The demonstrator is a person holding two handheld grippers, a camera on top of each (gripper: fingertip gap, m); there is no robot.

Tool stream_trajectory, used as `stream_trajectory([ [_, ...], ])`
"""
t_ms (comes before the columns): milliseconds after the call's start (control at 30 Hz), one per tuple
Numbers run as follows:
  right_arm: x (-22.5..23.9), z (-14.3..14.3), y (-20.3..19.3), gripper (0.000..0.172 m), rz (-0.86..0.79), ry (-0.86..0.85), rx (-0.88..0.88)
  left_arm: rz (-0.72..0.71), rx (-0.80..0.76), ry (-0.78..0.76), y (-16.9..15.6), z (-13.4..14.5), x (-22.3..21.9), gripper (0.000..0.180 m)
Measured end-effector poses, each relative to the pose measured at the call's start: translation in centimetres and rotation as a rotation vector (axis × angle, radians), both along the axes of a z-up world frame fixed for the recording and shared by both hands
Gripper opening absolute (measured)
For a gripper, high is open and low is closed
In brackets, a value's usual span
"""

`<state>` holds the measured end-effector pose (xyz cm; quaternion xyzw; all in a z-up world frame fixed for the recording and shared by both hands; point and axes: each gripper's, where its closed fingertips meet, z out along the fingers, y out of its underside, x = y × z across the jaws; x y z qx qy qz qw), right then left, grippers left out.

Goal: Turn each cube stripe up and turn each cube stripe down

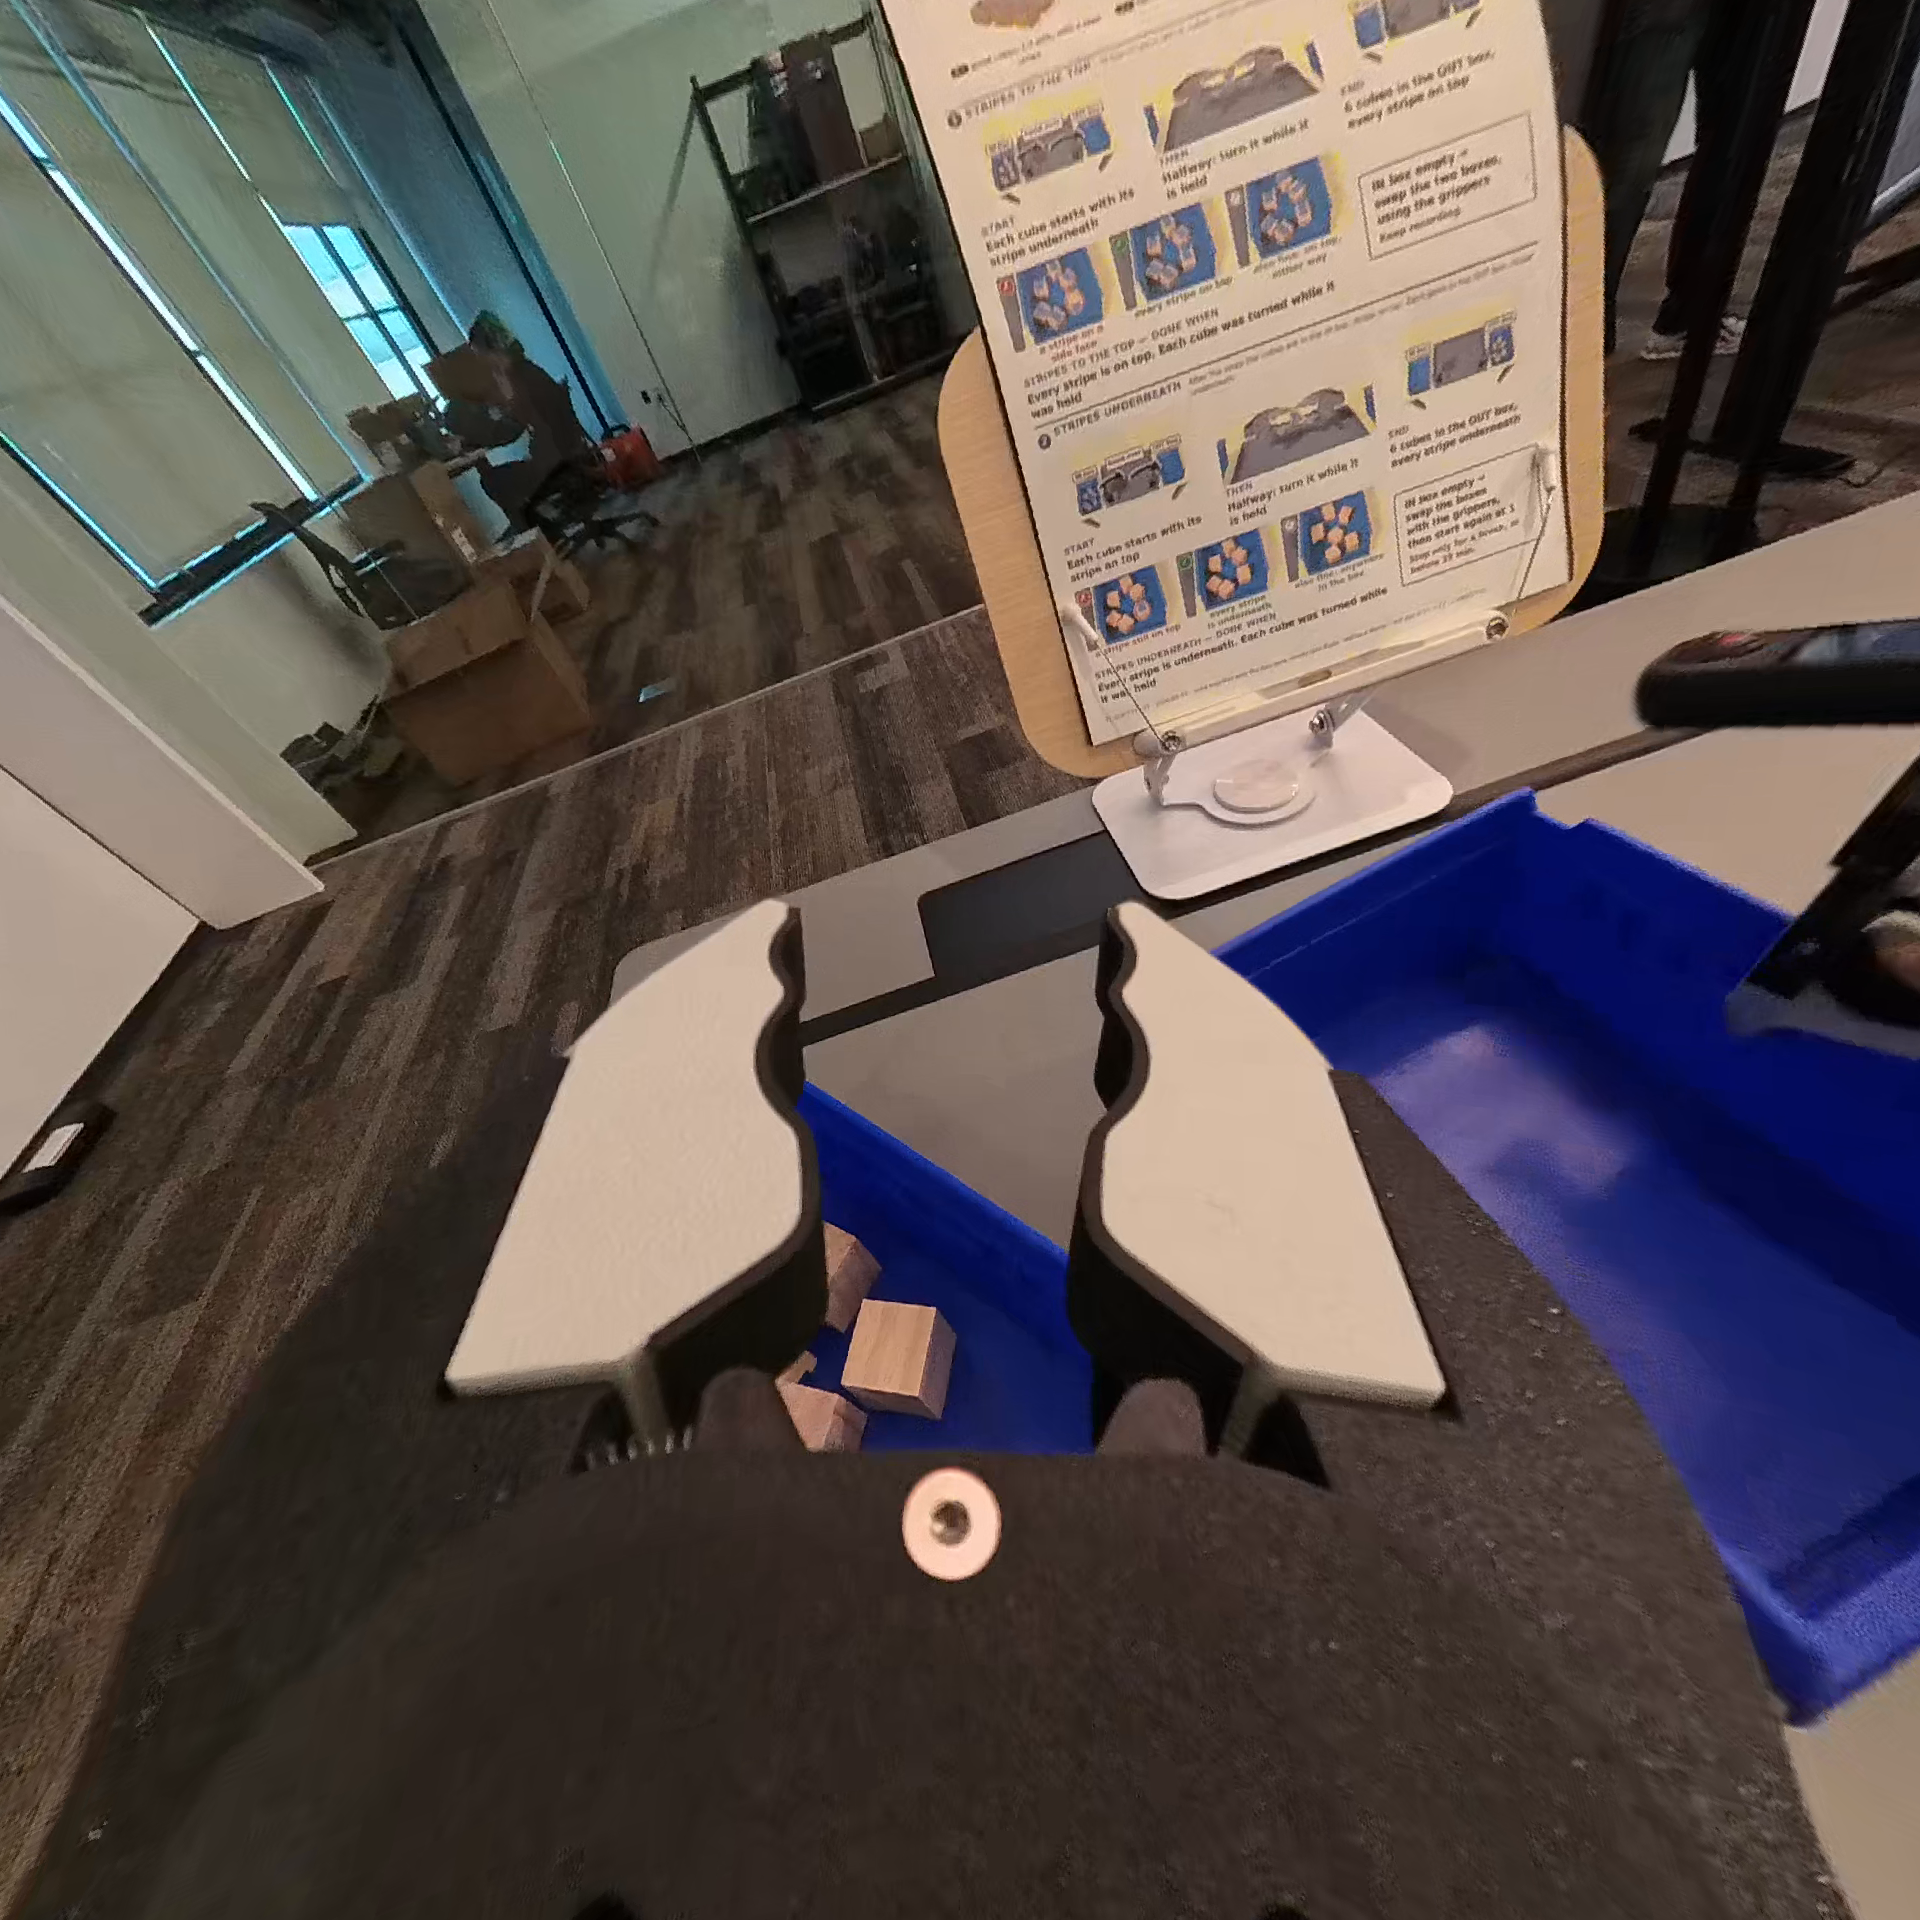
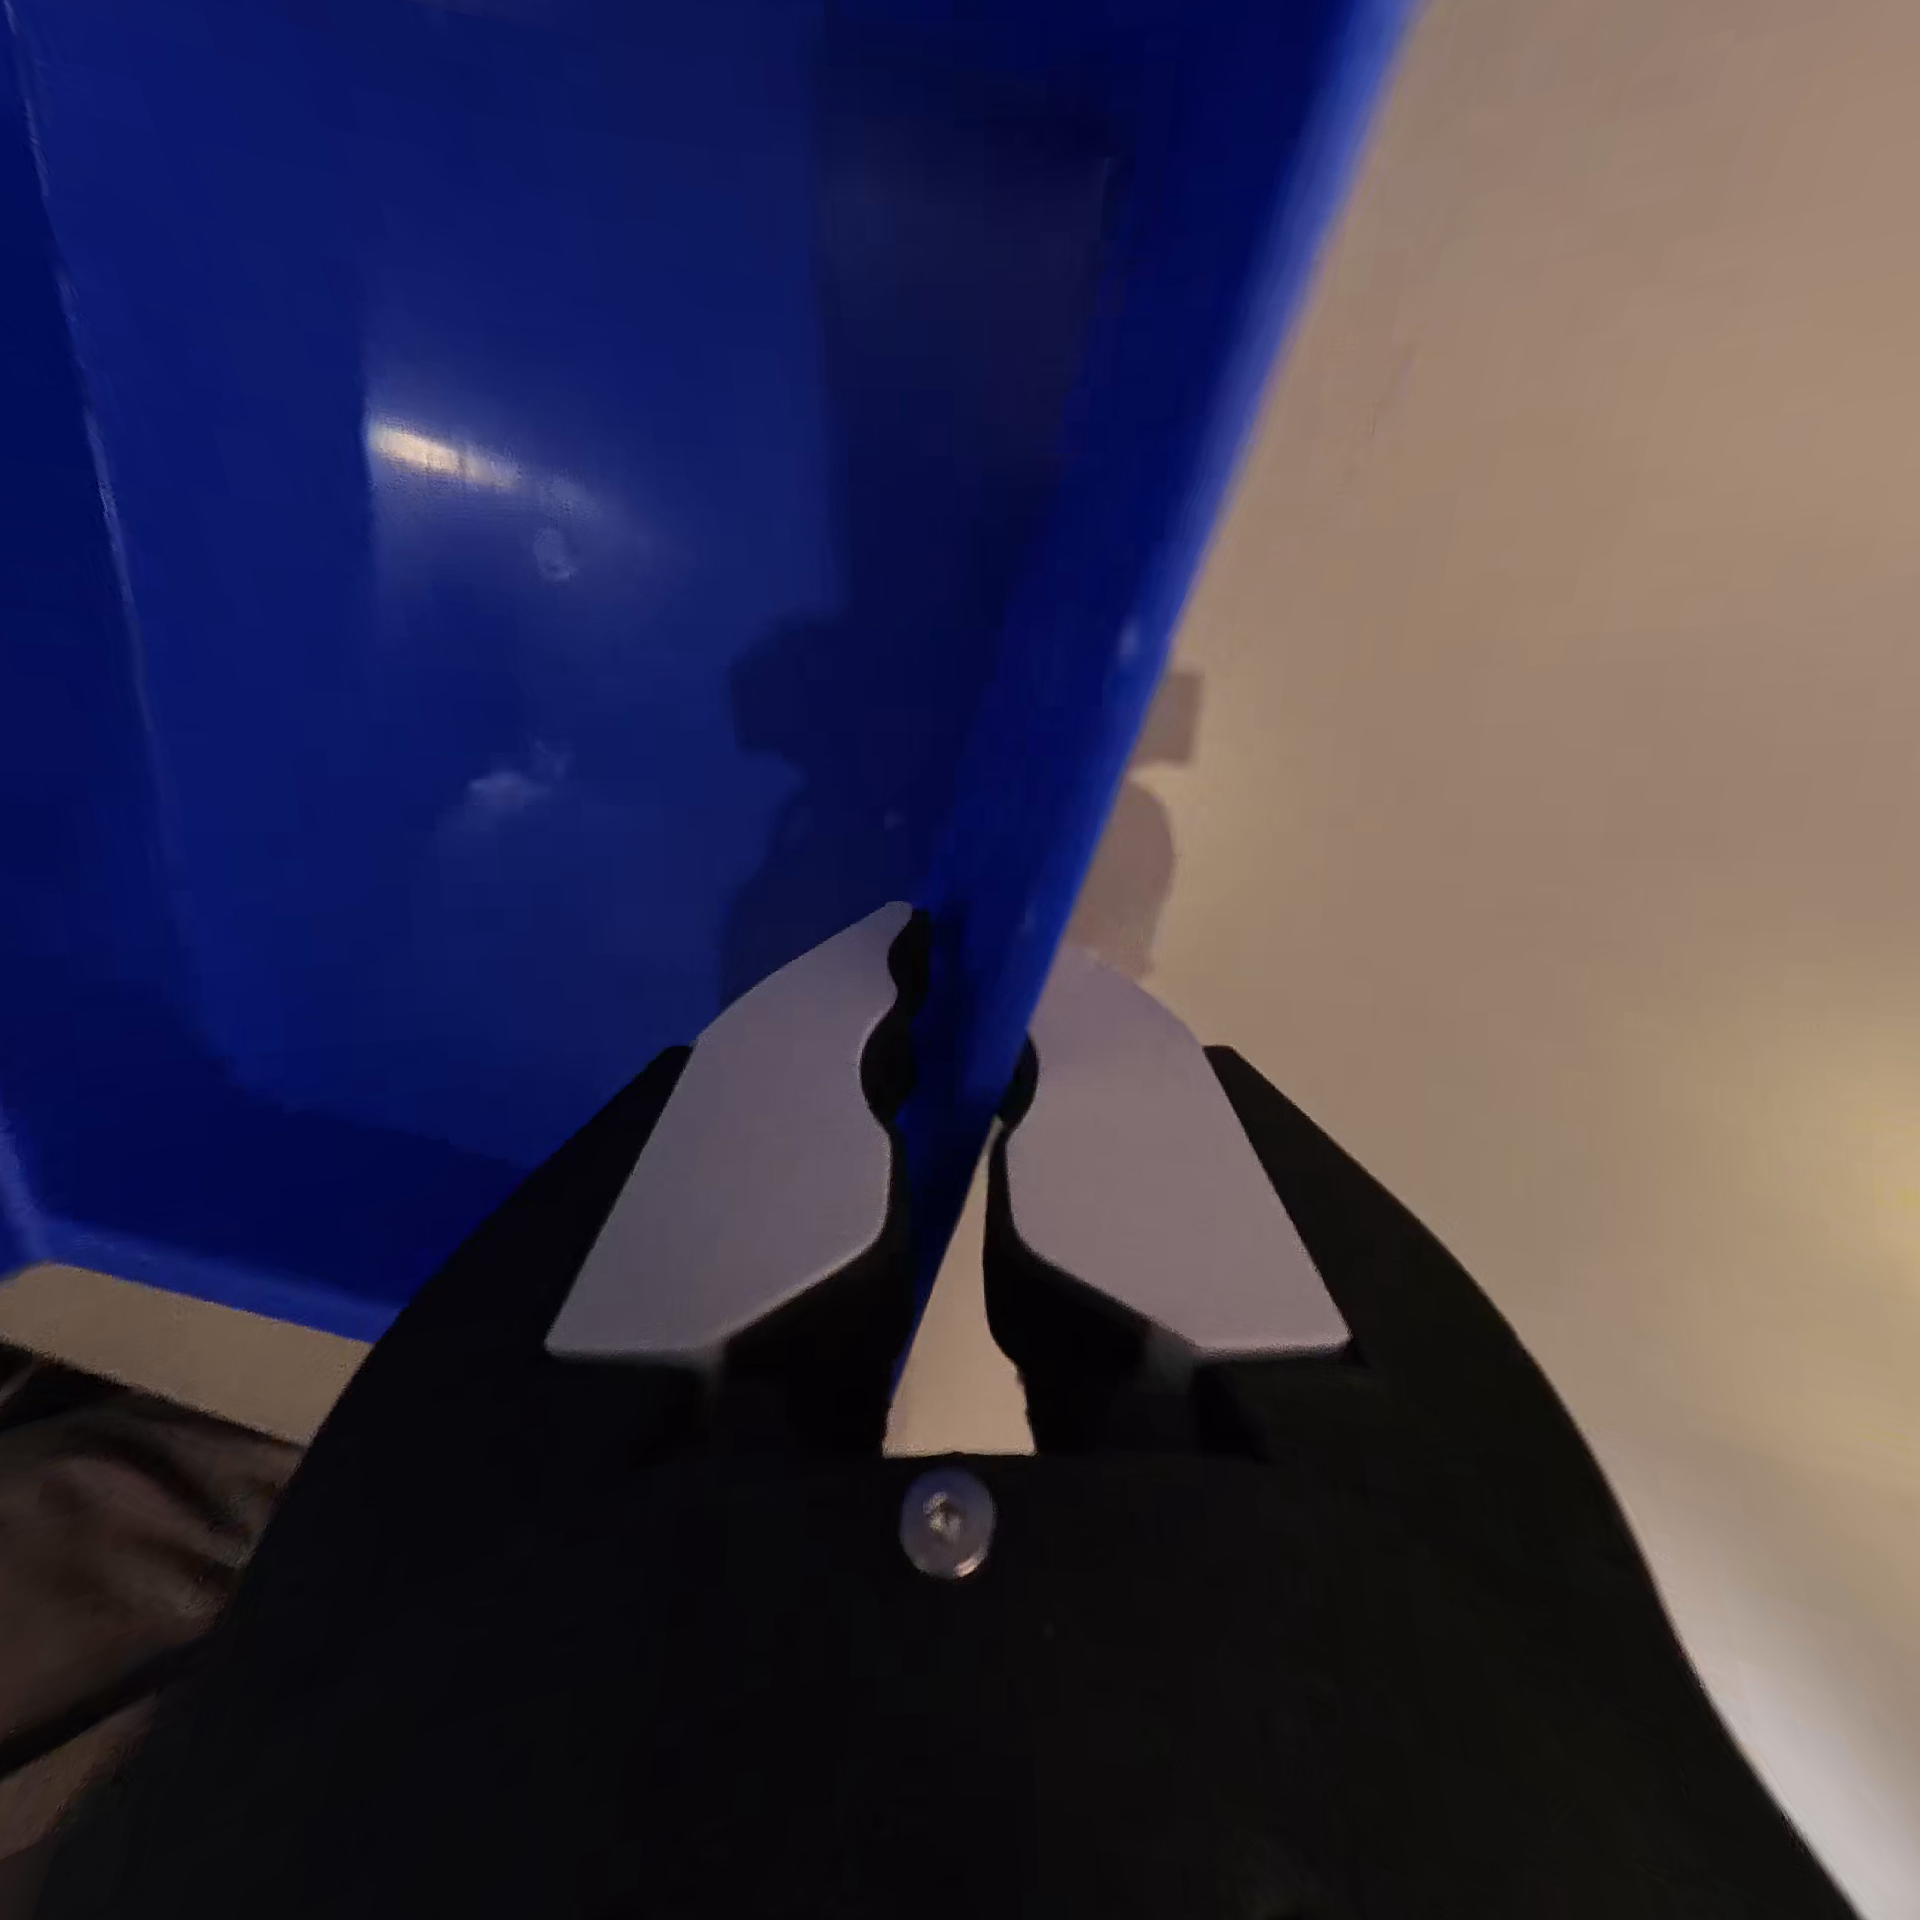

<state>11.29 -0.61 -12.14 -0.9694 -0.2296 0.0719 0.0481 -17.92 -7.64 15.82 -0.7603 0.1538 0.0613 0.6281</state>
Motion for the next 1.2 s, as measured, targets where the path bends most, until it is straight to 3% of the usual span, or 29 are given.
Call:
stream_trajectory([
  [100, 3.6, 0.0, 0.5, 0.007, -0.058, 0.068, -0.029, 0.000, -0.014, 0.017, 0.4, -0.3, 0.3, 0.054],
  [367, 18.3, -0.2, 1.6, 0.007, -0.223, 0.038, 0.015, -0.004, -0.056, 0.113, 1.7, -1.7, 2.5, 0.052],
  [600, 27.8, -0.3, 2.5, 0.007, -0.324, 0.052, 0.054, 0.122, -0.149, 0.119, 2.8, -3.3, -0.7, 0.058],
  [833, 31.6, -0.3, 2.6, 0.007, -0.343, 0.084, 0.062, 0.284, -0.213, 0.084, 2.2, -4.0, -6.2, 0.063],
  [1100, 32.3, -0.1, 2.0, 0.009, -0.370, 0.128, 0.095, 0.604, -0.396, -0.069, -1.4, -7.6, -17.3, 0.067],
  [1200, 33.5, 1.7, 2.3, 0.030, -0.385, 0.078, 0.185, 0.670, -0.504, -0.146, -2.3, -10.3, -20.4, 0.070],
])
